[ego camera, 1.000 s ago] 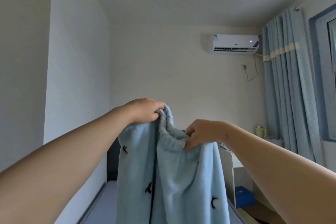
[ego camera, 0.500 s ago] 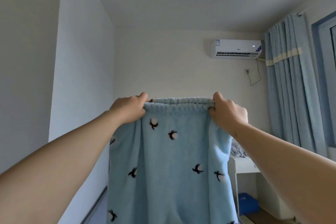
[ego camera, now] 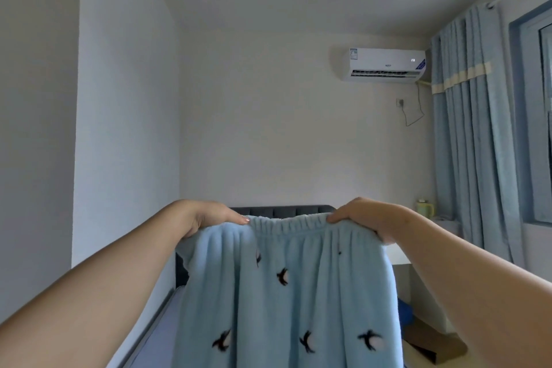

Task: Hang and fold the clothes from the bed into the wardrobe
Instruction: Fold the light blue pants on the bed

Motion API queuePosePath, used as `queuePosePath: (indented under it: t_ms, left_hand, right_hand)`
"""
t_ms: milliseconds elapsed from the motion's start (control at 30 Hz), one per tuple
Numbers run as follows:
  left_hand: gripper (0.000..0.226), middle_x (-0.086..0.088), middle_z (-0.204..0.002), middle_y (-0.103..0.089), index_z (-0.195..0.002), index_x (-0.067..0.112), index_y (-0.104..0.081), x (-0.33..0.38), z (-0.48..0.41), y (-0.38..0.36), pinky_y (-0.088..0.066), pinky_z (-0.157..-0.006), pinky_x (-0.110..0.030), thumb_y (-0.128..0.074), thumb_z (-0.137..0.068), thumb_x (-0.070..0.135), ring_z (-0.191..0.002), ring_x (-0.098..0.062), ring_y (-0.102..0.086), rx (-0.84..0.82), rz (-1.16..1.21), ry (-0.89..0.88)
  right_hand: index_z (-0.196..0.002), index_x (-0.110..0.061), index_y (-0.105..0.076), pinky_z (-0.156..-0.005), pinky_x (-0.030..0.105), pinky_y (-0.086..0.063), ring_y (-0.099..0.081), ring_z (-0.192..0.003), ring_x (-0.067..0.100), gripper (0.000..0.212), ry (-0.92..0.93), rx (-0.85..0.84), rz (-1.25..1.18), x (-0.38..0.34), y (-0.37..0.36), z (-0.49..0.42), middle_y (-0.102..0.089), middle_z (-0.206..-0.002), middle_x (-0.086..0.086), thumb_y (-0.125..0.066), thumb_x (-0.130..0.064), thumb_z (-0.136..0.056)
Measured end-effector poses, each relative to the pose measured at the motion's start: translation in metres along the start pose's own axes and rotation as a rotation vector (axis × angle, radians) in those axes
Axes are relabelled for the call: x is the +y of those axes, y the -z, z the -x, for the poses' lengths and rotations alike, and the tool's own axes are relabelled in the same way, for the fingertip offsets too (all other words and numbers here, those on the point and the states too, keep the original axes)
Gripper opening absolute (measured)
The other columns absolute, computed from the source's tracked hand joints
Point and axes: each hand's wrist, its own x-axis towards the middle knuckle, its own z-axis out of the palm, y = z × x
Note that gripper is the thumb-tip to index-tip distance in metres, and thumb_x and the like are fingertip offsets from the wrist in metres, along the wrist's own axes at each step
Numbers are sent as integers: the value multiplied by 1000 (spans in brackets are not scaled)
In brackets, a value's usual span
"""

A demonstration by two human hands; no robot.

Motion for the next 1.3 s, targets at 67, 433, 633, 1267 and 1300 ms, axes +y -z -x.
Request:
queuePosePath:
  t_ms: [67, 433, 633, 1267, 1300]
  left_hand:
    - [35, -11, -77, -73, -86, 7, -69, 6, 1, -10, -53, -69, -29, -53, -92, 38, -70, -23, -67, -34, 150, 31]
    - [17, -10, -83, -53, -85, 17, -47, 56, 4, -54, -50, -57, -29, -56, -84, 2, -68, -22, -54, 167, 494, -222]
    - [21, -6, -68, -58, -62, 13, -59, 55, 21, -57, -45, -57, -24, -53, -81, 8, -62, -16, -55, -24, 641, -399]
    - [44, 6, -88, -59, -86, 27, -56, 26, 27, 16, -45, -63, -17, -56, -61, -9, -70, -7, -54, 403, 127, -775]
    - [41, 6, -88, -59, -85, 27, -56, 25, 29, 19, -45, -63, -16, -55, -56, -3, -69, -7, -53, 419, 137, -769]
  right_hand:
    - [-94, -1, -60, -75, 41, -54, -63, -71, 29, 18, -48, -5, -109, 3, -2, 2, -66, -88, 18, -63, -17, -85]
    - [-76, -4, -55, -42, 21, -49, -55, -57, 16, 19, -72, -115, -508, -24, -50, -6, -57, -62, 8, -44, -6, -91]
    - [-78, 1, -52, -43, 23, -52, -56, -62, 18, 11, -48, -80, -629, -31, -58, -4, -54, -68, 13, -49, -1, -88]
    - [-67, -31, -46, -81, 32, -20, -29, -94, 16, 38, 596, 322, 729, -45, -62, -5, -42, -80, -13, -66, -63, -66]
    - [-67, -32, -46, -81, 33, -21, -27, -95, 16, 39, 545, 314, 747, -42, -60, -7, -40, -85, -11, -66, -64, -65]
